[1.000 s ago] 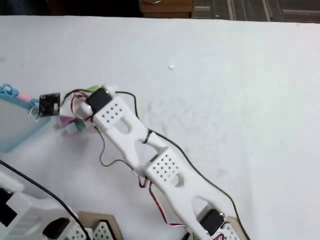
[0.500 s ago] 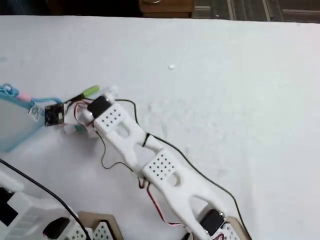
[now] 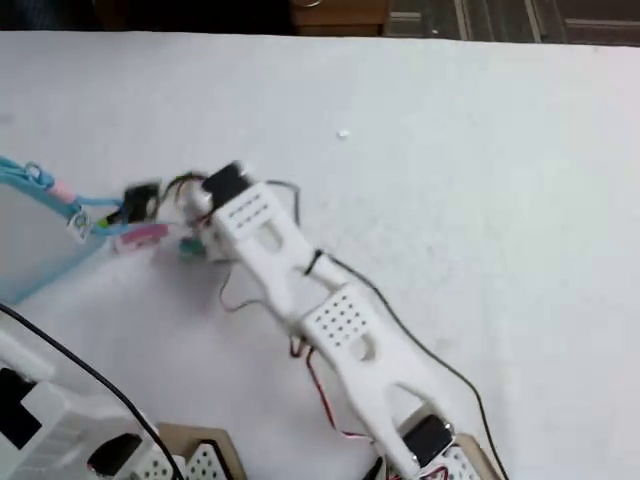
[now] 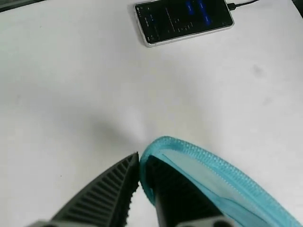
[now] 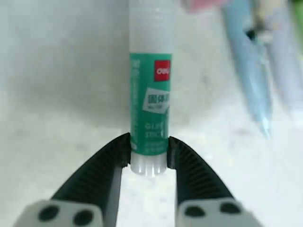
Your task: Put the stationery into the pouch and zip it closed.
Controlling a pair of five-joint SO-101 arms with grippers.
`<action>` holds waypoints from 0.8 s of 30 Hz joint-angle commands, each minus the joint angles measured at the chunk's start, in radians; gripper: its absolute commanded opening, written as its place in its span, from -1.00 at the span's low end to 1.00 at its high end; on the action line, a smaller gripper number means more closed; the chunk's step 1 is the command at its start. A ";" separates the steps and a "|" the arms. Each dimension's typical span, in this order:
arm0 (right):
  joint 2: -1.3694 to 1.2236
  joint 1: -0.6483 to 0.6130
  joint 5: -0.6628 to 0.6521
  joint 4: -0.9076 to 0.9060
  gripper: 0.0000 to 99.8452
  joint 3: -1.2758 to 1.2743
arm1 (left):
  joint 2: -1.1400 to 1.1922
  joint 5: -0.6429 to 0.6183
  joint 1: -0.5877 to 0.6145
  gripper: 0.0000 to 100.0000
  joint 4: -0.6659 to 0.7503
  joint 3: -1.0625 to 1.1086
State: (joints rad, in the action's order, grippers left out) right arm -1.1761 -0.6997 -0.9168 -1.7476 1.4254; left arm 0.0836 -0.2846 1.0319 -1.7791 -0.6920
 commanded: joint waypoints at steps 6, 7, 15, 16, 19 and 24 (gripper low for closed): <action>0.550 0.163 -0.009 -0.025 -0.96 -0.577 | -0.125 0.020 -0.088 -0.96 -0.014 0.110; 0.619 0.170 -0.009 -0.024 -0.96 -0.669 | -0.170 0.021 -0.108 -0.96 -0.012 0.153; 0.983 0.189 -0.008 0.076 -0.96 -1.324 | -0.450 0.054 -0.162 -0.96 -0.012 0.336; 1.009 0.193 -0.008 0.124 -0.96 -1.396 | -0.473 0.064 -0.162 -0.96 -0.012 0.351; 1.058 0.191 -0.003 0.257 -0.96 -1.576 | -0.542 0.081 -0.148 -0.96 -0.014 0.402; 1.070 0.191 -0.002 0.352 -0.84 -1.699 | -0.624 0.086 -0.113 -0.96 -0.014 0.445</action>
State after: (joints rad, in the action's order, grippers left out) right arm -0.1619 -0.5155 -0.9168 -1.4300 -0.2378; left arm -0.4764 -0.2048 0.9091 -1.7914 -0.2516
